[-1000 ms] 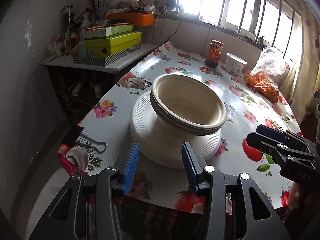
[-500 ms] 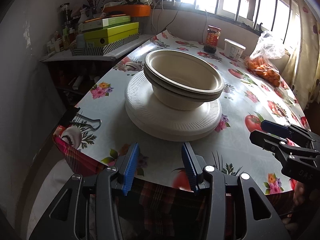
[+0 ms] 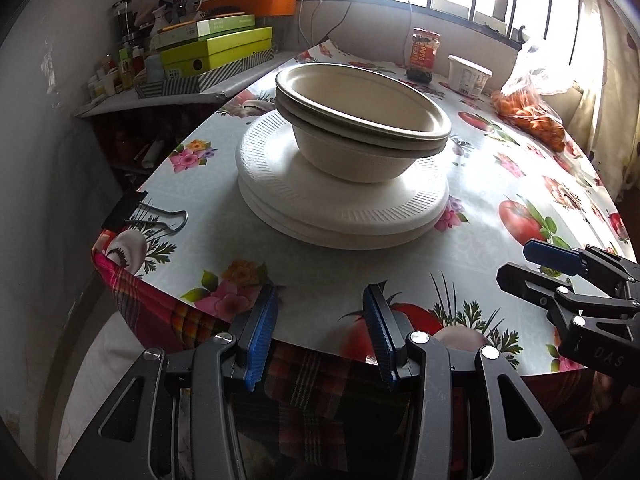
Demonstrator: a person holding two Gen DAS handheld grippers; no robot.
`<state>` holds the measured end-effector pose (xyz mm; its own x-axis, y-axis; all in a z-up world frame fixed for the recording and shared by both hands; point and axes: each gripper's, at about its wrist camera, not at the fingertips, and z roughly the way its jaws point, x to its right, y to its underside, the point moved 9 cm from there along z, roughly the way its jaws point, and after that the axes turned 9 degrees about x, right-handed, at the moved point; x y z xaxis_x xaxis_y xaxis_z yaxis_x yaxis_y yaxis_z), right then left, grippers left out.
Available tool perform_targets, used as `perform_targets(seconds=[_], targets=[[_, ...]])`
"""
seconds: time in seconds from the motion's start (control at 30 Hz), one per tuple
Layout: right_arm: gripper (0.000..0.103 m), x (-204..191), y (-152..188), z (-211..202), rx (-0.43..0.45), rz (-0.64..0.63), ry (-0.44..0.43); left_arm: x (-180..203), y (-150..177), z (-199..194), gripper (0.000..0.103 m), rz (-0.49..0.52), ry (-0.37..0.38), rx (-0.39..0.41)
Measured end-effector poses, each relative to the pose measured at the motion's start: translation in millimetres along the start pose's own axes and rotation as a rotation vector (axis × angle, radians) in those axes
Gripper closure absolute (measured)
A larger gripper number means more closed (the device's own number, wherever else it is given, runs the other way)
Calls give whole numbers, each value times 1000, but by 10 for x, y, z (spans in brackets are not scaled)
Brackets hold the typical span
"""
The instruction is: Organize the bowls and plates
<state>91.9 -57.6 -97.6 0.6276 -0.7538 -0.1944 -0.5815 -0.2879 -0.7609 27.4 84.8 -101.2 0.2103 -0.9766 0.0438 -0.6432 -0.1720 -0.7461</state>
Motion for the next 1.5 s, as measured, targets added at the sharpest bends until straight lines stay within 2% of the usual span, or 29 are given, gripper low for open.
perform_targets(seconds=[0.4,0.53,0.87,1.13,1.5], targets=[[42,9,39,20,-3,-13,12,60,26,64,58,16,-14,-18],[40,27,43,23,-2,-26,40,68,21,75,57,9,-25,-10],[36,9,60,16,6,-27,43,80,10,94,52,-3,-36,-3],[33,0,58,19,5,-28,44,125,17,102,42,5,-31,-3],[33,4,62,15,8,-24,45,121,23,112,38,-5,-39,-3]])
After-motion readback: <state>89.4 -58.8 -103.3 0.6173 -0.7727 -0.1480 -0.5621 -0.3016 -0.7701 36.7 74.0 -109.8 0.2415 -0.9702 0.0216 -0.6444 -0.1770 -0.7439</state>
